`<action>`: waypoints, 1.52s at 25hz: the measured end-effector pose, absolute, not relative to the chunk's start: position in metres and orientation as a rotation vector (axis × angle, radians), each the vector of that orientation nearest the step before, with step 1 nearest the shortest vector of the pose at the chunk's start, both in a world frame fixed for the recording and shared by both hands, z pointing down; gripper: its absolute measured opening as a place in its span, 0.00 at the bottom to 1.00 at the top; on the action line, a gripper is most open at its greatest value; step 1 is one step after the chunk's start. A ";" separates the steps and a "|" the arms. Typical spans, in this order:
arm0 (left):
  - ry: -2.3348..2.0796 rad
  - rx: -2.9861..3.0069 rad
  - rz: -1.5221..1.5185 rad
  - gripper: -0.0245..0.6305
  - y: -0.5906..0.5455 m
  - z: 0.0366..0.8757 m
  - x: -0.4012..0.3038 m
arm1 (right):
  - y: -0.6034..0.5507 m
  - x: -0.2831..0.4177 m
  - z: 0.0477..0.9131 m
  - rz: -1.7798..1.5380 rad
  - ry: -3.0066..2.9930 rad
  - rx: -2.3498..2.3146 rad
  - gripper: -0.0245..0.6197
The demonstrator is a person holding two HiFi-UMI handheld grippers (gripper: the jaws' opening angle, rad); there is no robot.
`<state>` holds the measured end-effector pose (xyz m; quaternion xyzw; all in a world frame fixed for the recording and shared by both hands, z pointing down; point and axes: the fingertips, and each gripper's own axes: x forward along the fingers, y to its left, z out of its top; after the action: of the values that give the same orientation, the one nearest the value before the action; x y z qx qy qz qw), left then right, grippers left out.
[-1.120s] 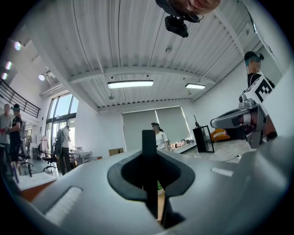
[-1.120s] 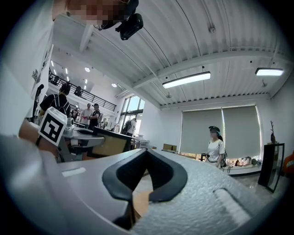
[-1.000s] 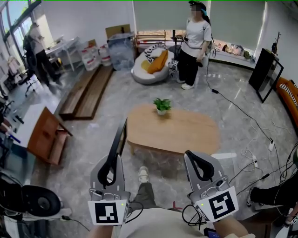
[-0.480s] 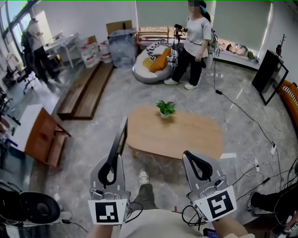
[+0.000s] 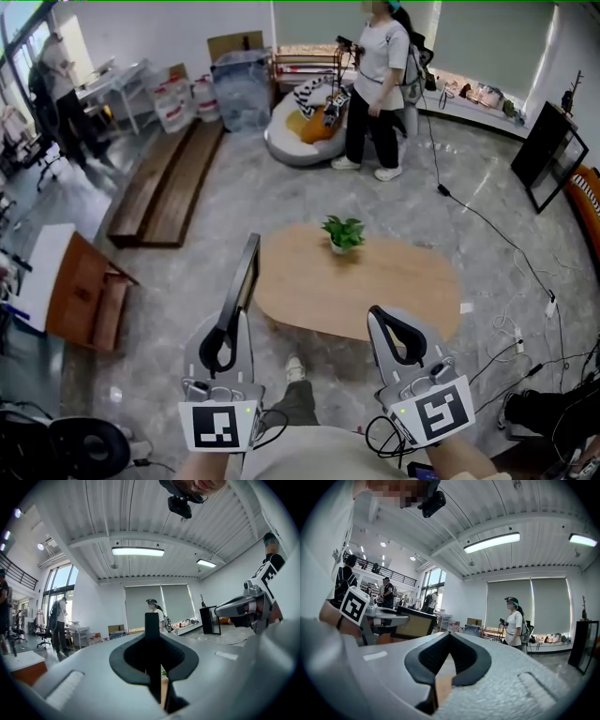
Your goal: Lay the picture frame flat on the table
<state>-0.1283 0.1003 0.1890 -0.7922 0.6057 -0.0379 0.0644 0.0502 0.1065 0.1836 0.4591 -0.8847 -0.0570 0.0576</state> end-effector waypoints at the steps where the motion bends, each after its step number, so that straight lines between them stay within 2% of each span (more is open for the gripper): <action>1: 1.823 -2.399 -0.119 0.11 0.087 0.188 -0.132 | 0.094 0.046 0.183 -0.168 -2.677 1.396 0.04; 14: 1.725 -2.487 -0.132 0.11 -0.058 0.188 -0.166 | -0.046 0.009 0.178 -0.156 -2.602 1.490 0.04; 38: 1.809 -2.565 -0.198 0.11 -0.136 0.230 -0.134 | -0.135 0.037 0.220 -0.054 -2.599 1.385 0.04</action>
<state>-0.1339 -0.1360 0.2305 -0.8156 0.5752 -0.0628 -0.0017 0.0371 -0.1350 0.2200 0.4678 -0.8782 -0.0181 0.0978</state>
